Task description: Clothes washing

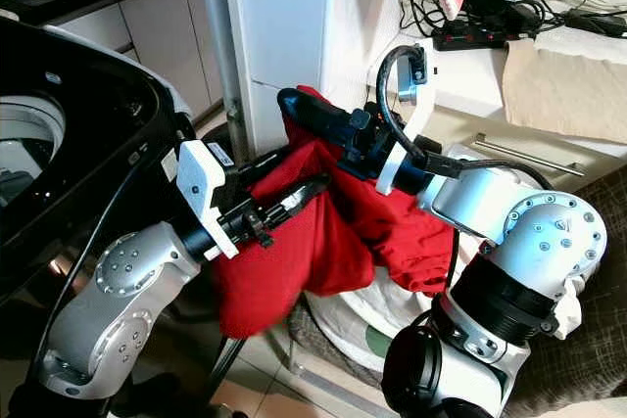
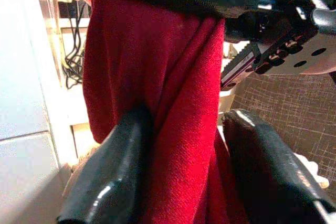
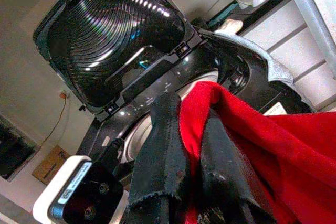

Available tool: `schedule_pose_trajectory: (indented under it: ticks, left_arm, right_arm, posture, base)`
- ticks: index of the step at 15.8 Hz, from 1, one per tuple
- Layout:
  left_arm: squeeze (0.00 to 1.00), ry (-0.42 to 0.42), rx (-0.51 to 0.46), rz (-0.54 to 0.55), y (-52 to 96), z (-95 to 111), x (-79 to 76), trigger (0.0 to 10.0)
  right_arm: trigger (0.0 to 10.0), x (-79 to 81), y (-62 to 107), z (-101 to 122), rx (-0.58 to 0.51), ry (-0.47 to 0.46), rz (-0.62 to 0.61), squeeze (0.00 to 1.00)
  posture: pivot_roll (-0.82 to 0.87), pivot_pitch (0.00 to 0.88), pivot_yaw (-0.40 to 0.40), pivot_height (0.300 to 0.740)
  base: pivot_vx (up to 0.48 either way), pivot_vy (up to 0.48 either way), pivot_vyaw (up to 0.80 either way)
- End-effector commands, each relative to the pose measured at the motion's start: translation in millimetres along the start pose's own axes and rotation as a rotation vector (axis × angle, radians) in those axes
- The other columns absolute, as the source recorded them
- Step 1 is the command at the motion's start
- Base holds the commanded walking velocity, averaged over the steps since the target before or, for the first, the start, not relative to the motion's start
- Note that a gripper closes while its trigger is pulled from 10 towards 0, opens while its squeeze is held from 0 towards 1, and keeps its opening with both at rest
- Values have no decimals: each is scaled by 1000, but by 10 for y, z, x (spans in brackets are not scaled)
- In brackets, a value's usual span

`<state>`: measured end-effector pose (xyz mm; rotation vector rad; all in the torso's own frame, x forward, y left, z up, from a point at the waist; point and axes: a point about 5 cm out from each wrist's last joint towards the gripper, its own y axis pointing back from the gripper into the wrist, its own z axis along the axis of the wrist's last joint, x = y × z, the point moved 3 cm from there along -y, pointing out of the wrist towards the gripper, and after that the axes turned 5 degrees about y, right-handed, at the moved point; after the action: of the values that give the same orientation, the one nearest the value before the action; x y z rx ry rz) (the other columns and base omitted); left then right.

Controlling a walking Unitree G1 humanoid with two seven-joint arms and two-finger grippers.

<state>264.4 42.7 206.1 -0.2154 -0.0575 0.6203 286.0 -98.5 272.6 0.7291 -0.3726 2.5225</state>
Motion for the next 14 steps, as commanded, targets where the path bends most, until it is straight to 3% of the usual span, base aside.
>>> schedule_pose_trajectory:
  ticks: [1, 6, 11, 12, 13, 14]
  left_arm:
    - [0, 10, 13, -4, 13, -25, 3, 0]
    - [0, -2, 18, 21, 34, -17, 64, 0]
    - [0, -42, 35, 96, 62, -19, 222, 0]
    - [0, -51, 35, 110, 67, -12, 255, 0]
    - [0, -63, 31, 130, 73, 1, 294, 0]
    - [0, -66, 29, 139, 75, 7, 312, 0]
  right_arm:
    - [0, 91, -7, 49, -18, 33, 33, 0]
    - [0, 85, -19, 48, -22, 30, 27, 0]
    - [0, 88, -30, 65, -37, 41, 17, 0]
    - [10000, 59, -20, 76, -38, 62, -20, 510]
    - [10000, 33, -11, 87, -47, 59, -35, 1000]
    - [10000, 31, -9, 92, -53, 55, -32, 1000]
  posture:
    - [-51, 0, 0, 740]
    - [-43, 0, -1, 740]
    - [-38, 0, 5, 740]
    - [-38, 0, 8, 740]
    - [-37, 0, 9, 740]
    - [-36, 0, 9, 740]
  base:
    - [0, 0, 0]
    - [0, 0, 0]
    - [0, 0, 0]
    - [0, 0, 0]
    - [0, 0, 0]
    - [0, 0, 0]
